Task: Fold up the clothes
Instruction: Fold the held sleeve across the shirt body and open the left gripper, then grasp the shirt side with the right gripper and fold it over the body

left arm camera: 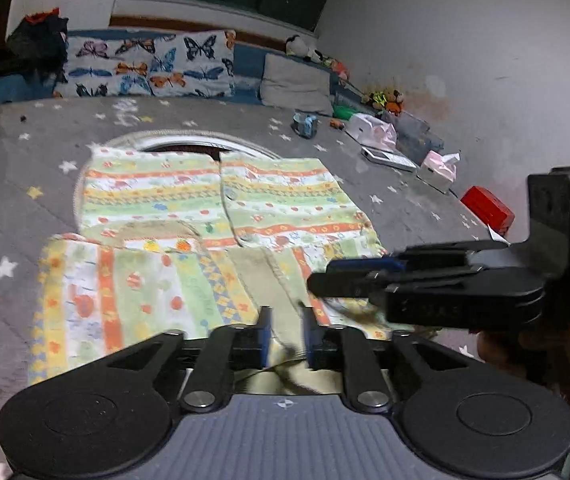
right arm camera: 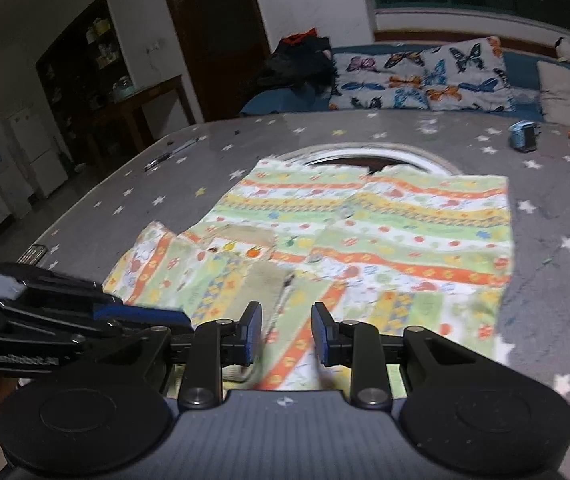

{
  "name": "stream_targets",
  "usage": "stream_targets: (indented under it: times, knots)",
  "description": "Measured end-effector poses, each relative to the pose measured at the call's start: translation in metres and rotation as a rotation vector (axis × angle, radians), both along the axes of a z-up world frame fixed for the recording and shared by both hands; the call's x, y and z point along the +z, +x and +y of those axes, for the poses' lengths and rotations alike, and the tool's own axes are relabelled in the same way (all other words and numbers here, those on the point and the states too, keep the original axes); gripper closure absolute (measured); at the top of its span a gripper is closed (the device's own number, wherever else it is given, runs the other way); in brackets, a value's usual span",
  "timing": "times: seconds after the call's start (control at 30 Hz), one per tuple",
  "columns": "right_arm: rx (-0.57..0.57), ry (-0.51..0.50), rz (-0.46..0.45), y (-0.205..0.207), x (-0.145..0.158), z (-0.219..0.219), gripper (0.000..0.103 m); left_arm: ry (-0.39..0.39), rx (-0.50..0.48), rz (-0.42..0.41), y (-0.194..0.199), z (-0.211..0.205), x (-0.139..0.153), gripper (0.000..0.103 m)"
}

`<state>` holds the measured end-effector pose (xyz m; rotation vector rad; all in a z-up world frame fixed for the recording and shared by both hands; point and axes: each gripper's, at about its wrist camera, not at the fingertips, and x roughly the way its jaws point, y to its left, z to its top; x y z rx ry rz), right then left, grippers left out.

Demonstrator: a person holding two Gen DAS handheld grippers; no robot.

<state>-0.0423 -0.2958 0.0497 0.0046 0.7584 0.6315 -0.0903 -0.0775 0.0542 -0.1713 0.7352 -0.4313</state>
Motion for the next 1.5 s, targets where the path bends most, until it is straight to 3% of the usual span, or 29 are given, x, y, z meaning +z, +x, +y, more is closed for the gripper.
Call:
stream_targets:
  times: [0.23,0.5,0.83,0.9,1.1,1.5]
  knots:
    - [0.04,-0.025,0.045,-0.003,-0.014,0.018,0.076,0.079,0.147,-0.059,-0.017,0.053,0.009,0.063]
    - [0.04,-0.036,0.058,-0.005,-0.015,0.024,0.081,0.103,0.293,-0.031,-0.035,0.105,0.0,0.057]
    - [0.022,-0.059,0.064,-0.006,-0.015,0.03,0.086,0.152,0.258,-0.02,-0.043,0.092,-0.012,0.048]
    - [0.021,-0.066,0.044,-0.008,-0.01,0.031,0.098,0.162,0.249,-0.024,-0.043,0.087,-0.012,0.046]
    - [0.03,-0.076,-0.057,-0.013,0.014,0.035,0.099,0.203,0.241,-0.022,-0.042,0.078,-0.017,0.044]
    - [0.027,-0.068,-0.332,-0.022,0.101,0.035,0.1,0.257,0.203,-0.038,-0.038,0.062,-0.022,0.043]
